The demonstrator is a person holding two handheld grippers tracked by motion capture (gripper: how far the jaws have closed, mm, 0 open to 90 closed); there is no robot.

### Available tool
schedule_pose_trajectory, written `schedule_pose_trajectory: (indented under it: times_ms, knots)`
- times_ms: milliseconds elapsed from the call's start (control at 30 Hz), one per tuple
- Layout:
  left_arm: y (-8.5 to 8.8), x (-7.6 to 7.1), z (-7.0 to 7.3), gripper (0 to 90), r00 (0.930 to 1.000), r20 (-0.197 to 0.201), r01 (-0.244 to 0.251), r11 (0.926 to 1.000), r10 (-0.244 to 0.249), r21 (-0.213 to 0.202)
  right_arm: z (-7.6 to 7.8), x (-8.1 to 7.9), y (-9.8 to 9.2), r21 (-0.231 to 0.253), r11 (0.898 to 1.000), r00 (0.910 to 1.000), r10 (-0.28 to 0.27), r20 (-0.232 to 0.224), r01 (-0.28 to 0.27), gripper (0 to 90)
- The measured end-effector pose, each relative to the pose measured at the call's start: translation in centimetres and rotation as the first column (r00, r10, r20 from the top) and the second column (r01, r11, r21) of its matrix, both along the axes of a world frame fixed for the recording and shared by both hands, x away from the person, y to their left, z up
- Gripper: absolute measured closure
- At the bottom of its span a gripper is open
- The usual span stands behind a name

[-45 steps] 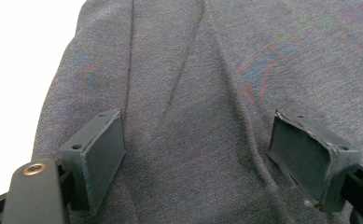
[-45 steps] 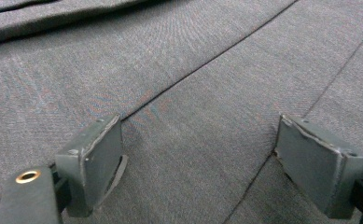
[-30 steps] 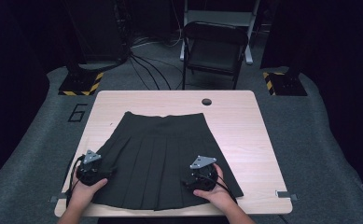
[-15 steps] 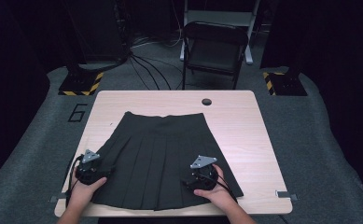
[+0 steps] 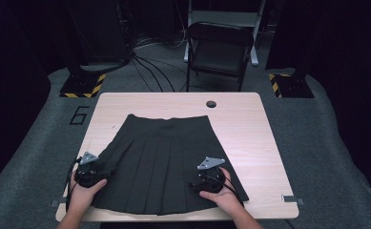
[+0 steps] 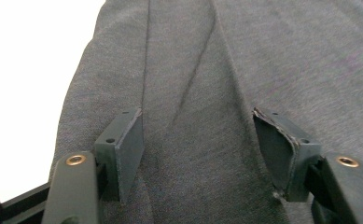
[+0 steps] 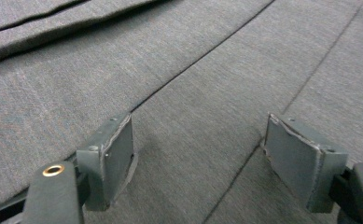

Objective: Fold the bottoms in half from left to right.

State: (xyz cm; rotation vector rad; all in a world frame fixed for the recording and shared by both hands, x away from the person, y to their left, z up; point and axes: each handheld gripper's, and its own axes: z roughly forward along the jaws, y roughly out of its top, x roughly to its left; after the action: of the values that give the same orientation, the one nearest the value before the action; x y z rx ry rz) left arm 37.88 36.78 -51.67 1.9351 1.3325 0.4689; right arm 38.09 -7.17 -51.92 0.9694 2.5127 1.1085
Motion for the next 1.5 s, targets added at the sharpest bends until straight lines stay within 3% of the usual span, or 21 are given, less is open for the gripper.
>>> schedule_pose_trajectory:
  times_ms: [667, 833, 1033, 1267, 1400, 1500]
  knots:
    - [1.3, 0.2, 0.8, 44.6, 0.9981, 0.019, -0.057, 0.997, 0.058, -0.054, 0.9, 0.2, -1.3, 0.043, 0.997, 0.998, -0.063, -0.005, 0.064, 29.5]
    - [1.6, 0.1, 1.1, 46.7, 0.9982, 0.018, -0.056, 0.9969, 0.057, -0.055, 1.0, 0.3, -1.7, 0.053, 0.995, 0.996, -0.087, -0.02, 0.088, 30.4]
    - [1.7, 0.0, 1.5, 48.7, 0.9977, 0.046, -0.048, 0.9983, 0.05, -0.034, 1.2, 0.4, -2.2, 0.067, 0.992, 0.9941, -0.107, -0.017, 0.108, 31.3]
    - [2.3, -0.3, 2.3, 45.0, 0.9979, 0.058, -0.027, 0.998, 0.03, -0.057, 1.4, 0.5, -2.6, 0.08, 0.989, 0.9919, -0.123, -0.031, 0.126, 31.8]
    - [3.1, -0.4, 2.4, 43.5, 0.9949, 0.073, -0.065, 0.9955, 0.07, -0.069, 1.3, 0.5, -2.6, 0.075, 0.99, 0.9927, -0.118, -0.021, 0.12, 31.8]
    - [3.9, -0.4, 2.2, 44.5, 0.993, 0.063, -0.096, 0.9933, 0.1, -0.065, 1.2, 0.5, -2.6, 0.075, 0.99, 0.9929, -0.118, -0.017, 0.119, 32.0]
